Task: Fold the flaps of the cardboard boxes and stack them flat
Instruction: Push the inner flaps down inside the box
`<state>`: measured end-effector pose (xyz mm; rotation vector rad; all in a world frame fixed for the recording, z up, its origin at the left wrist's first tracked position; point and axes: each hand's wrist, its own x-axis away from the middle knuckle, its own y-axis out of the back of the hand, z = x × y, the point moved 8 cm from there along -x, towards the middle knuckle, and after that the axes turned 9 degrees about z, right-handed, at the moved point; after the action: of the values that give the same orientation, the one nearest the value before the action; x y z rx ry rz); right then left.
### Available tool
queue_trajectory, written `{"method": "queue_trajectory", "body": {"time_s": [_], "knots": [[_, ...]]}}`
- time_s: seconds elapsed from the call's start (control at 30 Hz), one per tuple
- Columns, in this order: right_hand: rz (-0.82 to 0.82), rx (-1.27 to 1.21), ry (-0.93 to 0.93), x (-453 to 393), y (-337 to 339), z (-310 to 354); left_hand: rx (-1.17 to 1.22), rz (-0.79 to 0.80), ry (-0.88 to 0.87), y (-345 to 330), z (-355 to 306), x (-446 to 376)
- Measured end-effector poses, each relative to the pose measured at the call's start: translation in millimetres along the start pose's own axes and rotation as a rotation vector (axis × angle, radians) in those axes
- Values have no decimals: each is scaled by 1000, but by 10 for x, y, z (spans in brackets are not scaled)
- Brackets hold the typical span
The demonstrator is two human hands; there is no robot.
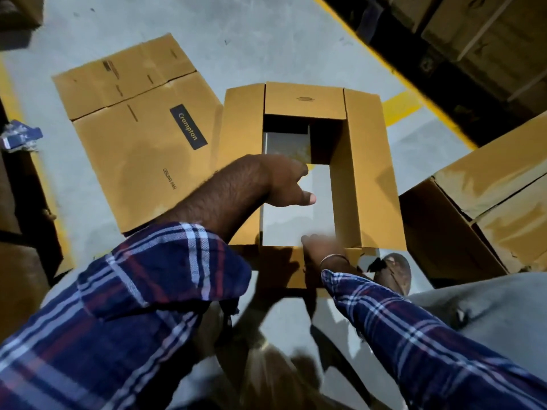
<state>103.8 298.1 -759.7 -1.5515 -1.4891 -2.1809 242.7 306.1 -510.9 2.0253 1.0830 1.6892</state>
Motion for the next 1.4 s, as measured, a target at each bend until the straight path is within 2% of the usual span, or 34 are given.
{"method": "queue_trajectory", "body": {"time_s": [0.27, 0.7, 0.9, 1.0, 1.07, 1.13, 1.23, 1.33, 1.4], "knots": [[15, 119, 44, -331, 47, 39, -18, 27, -12, 24, 88, -110], [73, 16, 52, -308, -99, 81, 17, 4, 5, 82, 187, 75], [249, 94, 79, -94, -372, 88, 22, 7, 12, 25, 199, 114], [424, 178, 147, 11, -582, 177, 18, 21, 19, 15, 160, 78], [572, 135, 180, -7, -681, 161, 9, 21, 12, 46, 141, 38], [610, -47, 178, -97, -604, 83, 5, 18, 9, 104, 153, -18], [425, -454, 190, -299, -159, -39, 9, 13, 25, 193, 236, -119], [-2, -787, 88, -736, 490, -357, 12, 20, 53, 248, 327, -238], [-166, -1109, -26, -1078, 732, -608, 18, 24, 59, 268, 373, -303]]}}
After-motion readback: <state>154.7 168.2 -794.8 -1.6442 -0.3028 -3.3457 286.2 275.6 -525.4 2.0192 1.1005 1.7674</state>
